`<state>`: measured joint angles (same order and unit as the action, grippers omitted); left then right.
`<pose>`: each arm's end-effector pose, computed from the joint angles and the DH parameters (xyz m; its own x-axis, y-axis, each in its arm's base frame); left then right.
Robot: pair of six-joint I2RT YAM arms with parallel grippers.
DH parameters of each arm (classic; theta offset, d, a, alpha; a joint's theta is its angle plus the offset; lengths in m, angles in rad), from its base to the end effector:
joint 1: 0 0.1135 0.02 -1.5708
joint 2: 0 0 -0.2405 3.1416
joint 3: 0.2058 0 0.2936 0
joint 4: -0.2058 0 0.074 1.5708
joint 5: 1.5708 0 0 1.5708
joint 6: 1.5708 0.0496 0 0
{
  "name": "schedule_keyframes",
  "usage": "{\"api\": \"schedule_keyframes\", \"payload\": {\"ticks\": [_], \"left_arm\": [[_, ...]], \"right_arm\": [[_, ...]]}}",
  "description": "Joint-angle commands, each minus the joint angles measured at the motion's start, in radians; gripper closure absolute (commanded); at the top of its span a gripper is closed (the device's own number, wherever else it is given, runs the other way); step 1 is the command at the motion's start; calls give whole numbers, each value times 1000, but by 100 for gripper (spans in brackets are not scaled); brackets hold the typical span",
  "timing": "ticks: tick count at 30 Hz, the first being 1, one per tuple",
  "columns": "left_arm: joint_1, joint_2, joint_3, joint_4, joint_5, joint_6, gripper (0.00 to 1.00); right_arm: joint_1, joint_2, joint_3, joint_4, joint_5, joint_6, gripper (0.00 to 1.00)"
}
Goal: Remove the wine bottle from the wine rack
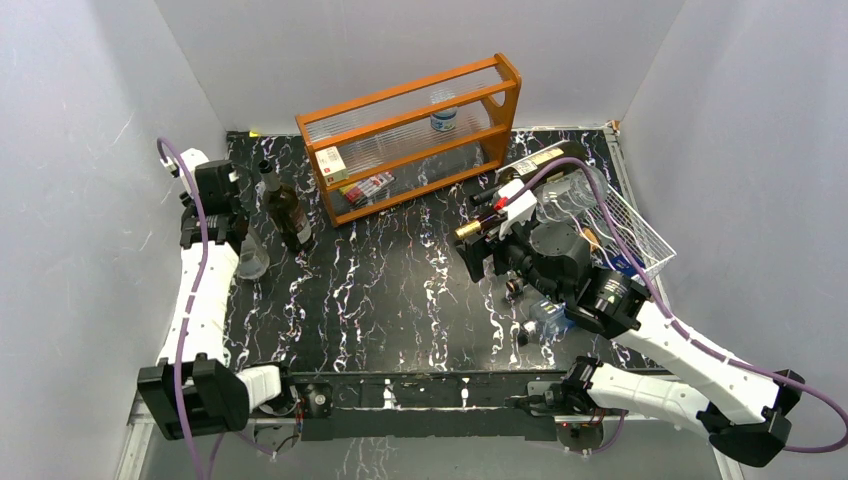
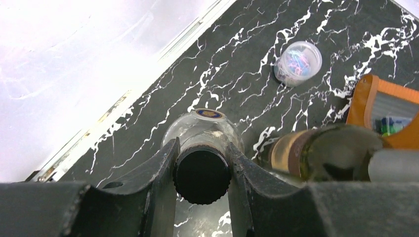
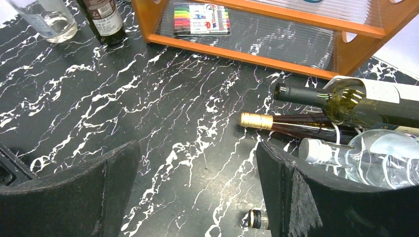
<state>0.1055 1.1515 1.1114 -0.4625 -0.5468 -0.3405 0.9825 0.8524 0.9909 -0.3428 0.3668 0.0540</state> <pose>0.3092 0.0587 0.3255 -0.2702 -0.3155 -0.9097 -0.6719 0.7385 -0.0566 0.1568 0.2030 0.3693 -0.1438 -0.1248 -0.9817 -0.5747 0.8181 -0.0198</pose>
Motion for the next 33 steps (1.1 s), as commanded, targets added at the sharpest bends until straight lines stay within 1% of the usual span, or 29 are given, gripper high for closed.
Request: {"api": "schedule_keyframes", "payload": {"ticks": [1, 7, 10, 13, 18, 19, 20, 21, 24, 27, 28, 29, 30, 33], "left_arm": [[37, 4, 91, 283, 9, 4, 100], [39, 51, 55, 414, 41, 0, 100], [40, 73, 55, 420, 47, 4, 100], [41, 74, 21, 468, 68, 31, 100], [40, 59, -36, 498, 62, 81, 100], [40, 52, -52, 511, 67, 91, 98], [40, 47, -66, 519, 67, 97, 92], [40, 40, -78, 521, 67, 96, 84], [41, 36, -101, 520, 94, 95, 50], [41, 41, -89, 498, 124, 101, 21], [41, 42, -75, 485, 132, 105, 15], [40, 41, -62, 472, 135, 107, 4], [40, 38, -41, 454, 134, 105, 2], [40, 23, -13, 408, 126, 114, 2]], "right_arm": [[4, -27, 20, 46, 4, 23, 2], [4, -16, 31, 46, 15, 51, 2], [4, -11, 51, 24, 8, 68, 2], [3, -8, 76, 1, 10, 82, 2], [4, -3, 113, -6, 14, 103, 2], [4, -1, 118, -8, 14, 107, 2], [4, 1, 121, -8, 12, 111, 2], [4, 4, 124, -8, 12, 116, 2], [4, 24, 137, -17, 11, 139, 2], [3, 45, 145, -16, 8, 157, 2], [4, 52, 147, -14, 8, 162, 2], [3, 58, 149, -12, 9, 167, 2], [3, 63, 146, -6, 10, 172, 2], [4, 77, 119, 35, 12, 171, 2]]}}
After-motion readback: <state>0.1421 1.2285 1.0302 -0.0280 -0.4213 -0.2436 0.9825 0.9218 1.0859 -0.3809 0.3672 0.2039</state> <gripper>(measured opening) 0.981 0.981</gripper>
